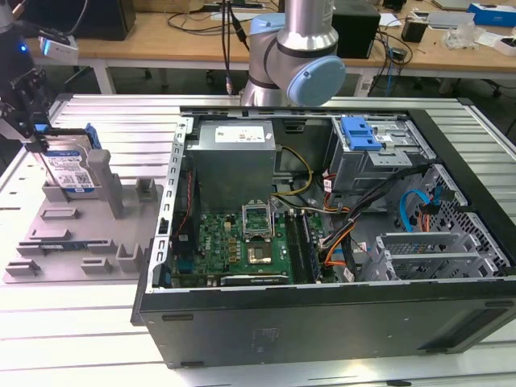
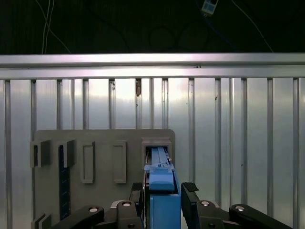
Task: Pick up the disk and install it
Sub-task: 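Pick up the disk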
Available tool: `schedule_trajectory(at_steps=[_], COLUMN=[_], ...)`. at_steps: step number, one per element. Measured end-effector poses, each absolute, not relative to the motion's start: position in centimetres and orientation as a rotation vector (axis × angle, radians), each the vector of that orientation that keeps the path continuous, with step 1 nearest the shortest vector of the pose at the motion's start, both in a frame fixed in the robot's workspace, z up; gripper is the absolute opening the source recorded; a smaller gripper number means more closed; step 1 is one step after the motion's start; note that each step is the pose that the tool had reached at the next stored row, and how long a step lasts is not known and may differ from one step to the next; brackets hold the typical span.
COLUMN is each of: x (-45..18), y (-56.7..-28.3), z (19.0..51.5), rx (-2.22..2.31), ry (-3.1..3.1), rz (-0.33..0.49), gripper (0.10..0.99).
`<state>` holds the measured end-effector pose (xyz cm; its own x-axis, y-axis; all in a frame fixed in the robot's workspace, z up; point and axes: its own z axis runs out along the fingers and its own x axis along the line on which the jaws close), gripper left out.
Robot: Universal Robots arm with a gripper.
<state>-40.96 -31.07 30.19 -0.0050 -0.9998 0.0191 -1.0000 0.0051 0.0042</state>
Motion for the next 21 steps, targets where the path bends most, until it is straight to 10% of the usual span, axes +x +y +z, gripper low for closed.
schedule_trajectory(at_steps=[21], x=[-40.83], y=[-31.13], z=[29.69], rx=[2.205], ry=[-2.216], rz=[0.014], gripper=[0.373])
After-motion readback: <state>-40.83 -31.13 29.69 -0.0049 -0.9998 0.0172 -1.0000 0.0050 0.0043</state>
